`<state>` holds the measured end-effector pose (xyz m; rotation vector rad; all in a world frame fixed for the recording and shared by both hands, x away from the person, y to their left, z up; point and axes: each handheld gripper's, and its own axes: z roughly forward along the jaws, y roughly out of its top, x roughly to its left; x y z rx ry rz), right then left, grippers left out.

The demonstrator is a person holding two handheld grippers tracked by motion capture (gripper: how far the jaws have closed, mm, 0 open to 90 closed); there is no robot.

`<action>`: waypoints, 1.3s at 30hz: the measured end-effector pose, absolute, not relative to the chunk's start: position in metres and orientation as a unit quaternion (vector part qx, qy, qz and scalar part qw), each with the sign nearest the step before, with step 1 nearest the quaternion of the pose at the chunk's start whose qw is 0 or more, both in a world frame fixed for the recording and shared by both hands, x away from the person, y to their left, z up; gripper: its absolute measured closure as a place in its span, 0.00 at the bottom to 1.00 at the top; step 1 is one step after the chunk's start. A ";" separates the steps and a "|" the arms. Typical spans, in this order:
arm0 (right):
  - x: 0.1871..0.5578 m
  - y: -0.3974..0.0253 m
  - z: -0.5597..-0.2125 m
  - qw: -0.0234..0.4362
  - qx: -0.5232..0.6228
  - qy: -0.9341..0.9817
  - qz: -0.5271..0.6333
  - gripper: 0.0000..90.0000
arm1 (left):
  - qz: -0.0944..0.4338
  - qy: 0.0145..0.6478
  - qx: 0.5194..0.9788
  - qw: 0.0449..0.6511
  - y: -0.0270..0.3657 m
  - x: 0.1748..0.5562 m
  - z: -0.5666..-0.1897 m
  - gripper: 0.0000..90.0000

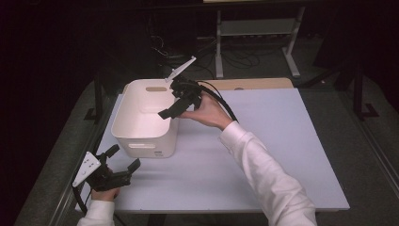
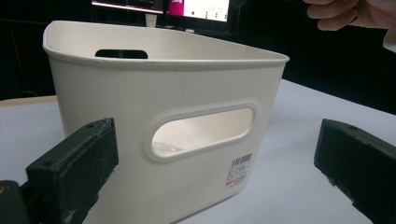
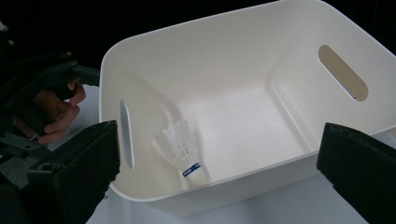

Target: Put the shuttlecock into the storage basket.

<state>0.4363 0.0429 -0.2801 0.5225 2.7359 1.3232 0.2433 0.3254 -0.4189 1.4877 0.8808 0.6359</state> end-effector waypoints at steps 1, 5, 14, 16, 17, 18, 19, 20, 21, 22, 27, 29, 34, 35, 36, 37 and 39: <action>0.437 0.041 -0.280 0.028 0.166 0.885 0.434 0.00 | 0.275 0.381 0.643 0.605 0.325 0.243 -0.419 0.00; 0.436 0.035 -0.280 0.024 0.176 0.882 0.436 0.00 | 0.274 0.381 0.643 0.605 0.326 0.243 -0.419 0.00; 0.435 0.020 -0.282 0.027 0.187 0.872 0.451 0.00 | 0.278 0.382 0.645 0.601 0.327 0.243 -0.419 0.00; 0.435 0.016 -0.282 0.033 0.185 0.872 0.452 0.00 | 0.277 0.382 0.643 0.603 0.326 0.243 -0.419 0.00; 0.434 0.015 -0.282 0.032 0.186 0.871 0.454 0.00 | 0.278 0.381 0.646 0.601 0.326 0.243 -0.419 0.00; 0.434 0.013 -0.283 0.034 0.189 0.869 0.456 0.00 | 0.279 0.379 0.647 0.600 0.326 0.244 -0.419 0.00; 0.433 0.013 -0.283 0.032 0.192 0.868 0.457 0.00 | 0.278 0.381 0.646 0.601 0.326 0.244 -0.419 0.00; 0.433 0.011 -0.283 0.037 0.190 0.868 0.458 0.00 | 0.277 0.381 0.646 0.601 0.326 0.244 -0.419 0.00; 0.433 0.009 -0.283 0.037 0.190 0.867 0.459 0.00 | 0.278 0.381 0.646 0.601 0.326 0.244 -0.419 0.00; 0.433 0.008 -0.284 0.038 0.191 0.865 0.462 0.00 | 0.277 0.381 0.646 0.601 0.326 0.244 -0.419 0.00; 0.431 0.003 -0.284 0.043 0.189 0.863 0.467 0.00 | 0.278 0.380 0.647 0.600 0.326 0.244 -0.419 0.00; 0.430 0.000 -0.285 0.040 0.191 0.861 0.470 0.00 | 0.277 0.381 0.646 0.601 0.325 0.244 -0.419 0.00; 0.428 -0.007 -0.287 0.043 0.195 0.857 0.475 0.00 | 0.277 0.380 0.648 0.599 0.325 0.244 -0.419 0.00; 0.428 -0.009 -0.287 0.044 0.192 0.857 0.476 0.00 | 0.276 0.381 0.648 0.599 0.325 0.244 -0.419 0.00; 0.427 -0.011 -0.287 0.043 0.196 0.856 0.477 0.00 | 0.276 0.381 0.648 0.599 0.325 0.244 -0.419 0.00; 0.427 -0.013 -0.287 0.046 0.193 0.856 0.477 0.00 | 0.275 0.382 0.643 0.604 0.324 0.244 -0.419 0.00; 0.426 -0.016 -0.288 0.044 0.197 0.854 0.479 0.00 | 0.276 0.382 0.644 0.603 0.325 0.245 -0.420 0.00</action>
